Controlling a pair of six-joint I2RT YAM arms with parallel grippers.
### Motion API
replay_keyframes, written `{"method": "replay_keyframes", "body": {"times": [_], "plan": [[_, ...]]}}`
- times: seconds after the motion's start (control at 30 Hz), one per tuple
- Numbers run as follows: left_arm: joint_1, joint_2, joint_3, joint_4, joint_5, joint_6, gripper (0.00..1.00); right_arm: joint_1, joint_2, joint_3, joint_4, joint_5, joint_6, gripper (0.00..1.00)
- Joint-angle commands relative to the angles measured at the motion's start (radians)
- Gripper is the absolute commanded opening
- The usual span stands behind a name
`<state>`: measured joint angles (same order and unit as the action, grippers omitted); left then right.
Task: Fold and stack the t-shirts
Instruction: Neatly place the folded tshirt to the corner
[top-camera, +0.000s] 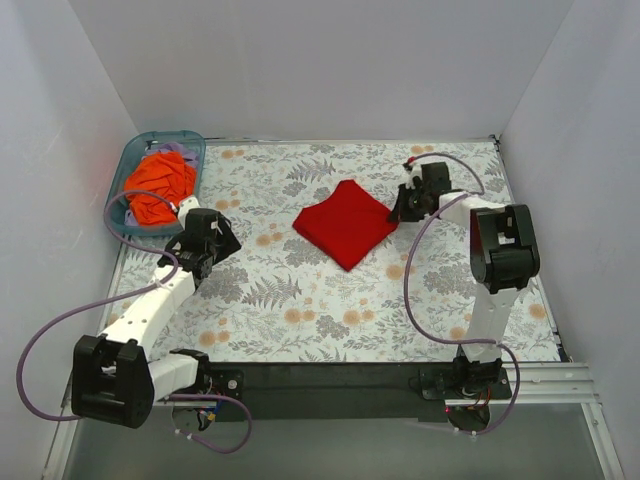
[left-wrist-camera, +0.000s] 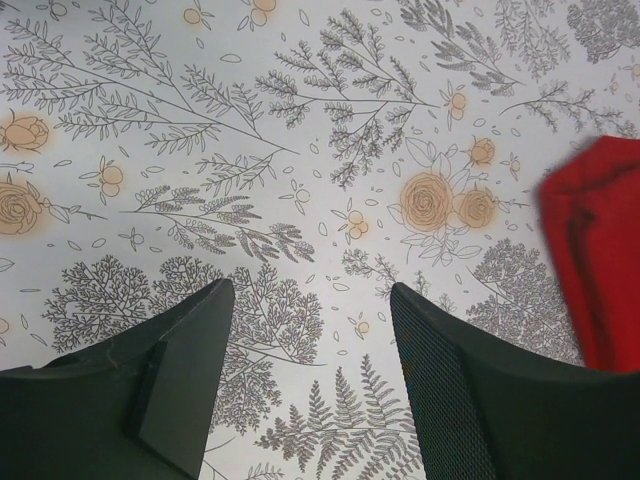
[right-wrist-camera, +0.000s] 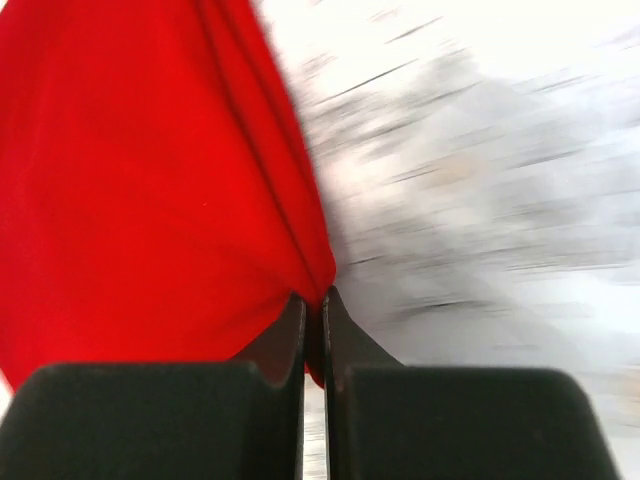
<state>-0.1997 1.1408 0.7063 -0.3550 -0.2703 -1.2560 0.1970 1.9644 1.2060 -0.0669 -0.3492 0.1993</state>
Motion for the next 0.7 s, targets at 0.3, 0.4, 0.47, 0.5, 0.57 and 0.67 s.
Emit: {"method": "replay_keyframes", "body": {"times": [0.3,0.4,0.47,0.5,0.57,0.67], "plan": [[0.002,0.117,0.045,-0.010,-0.029,0.012,0.62,-0.352,0.197,0.427,-0.140,0.344,-0.213,0.01],[0.002,0.138,0.051,-0.013,-0.030,0.012,0.62,-0.407,0.231,0.442,-0.139,0.400,-0.121,0.01],[0.002,0.143,0.055,-0.013,-0.029,0.012,0.62,-0.421,0.220,0.419,-0.137,0.438,-0.081,0.21],[0.002,0.143,0.055,-0.013,-0.027,0.012,0.62,-0.419,0.203,0.409,-0.137,0.470,-0.081,0.33],[0.002,0.136,0.055,-0.015,-0.021,0.012,0.62,-0.418,0.174,0.385,-0.136,0.490,-0.081,0.40],[0.002,0.119,0.053,-0.013,-0.017,0.009,0.62,-0.400,0.082,0.320,-0.128,0.538,-0.098,0.45]]}}
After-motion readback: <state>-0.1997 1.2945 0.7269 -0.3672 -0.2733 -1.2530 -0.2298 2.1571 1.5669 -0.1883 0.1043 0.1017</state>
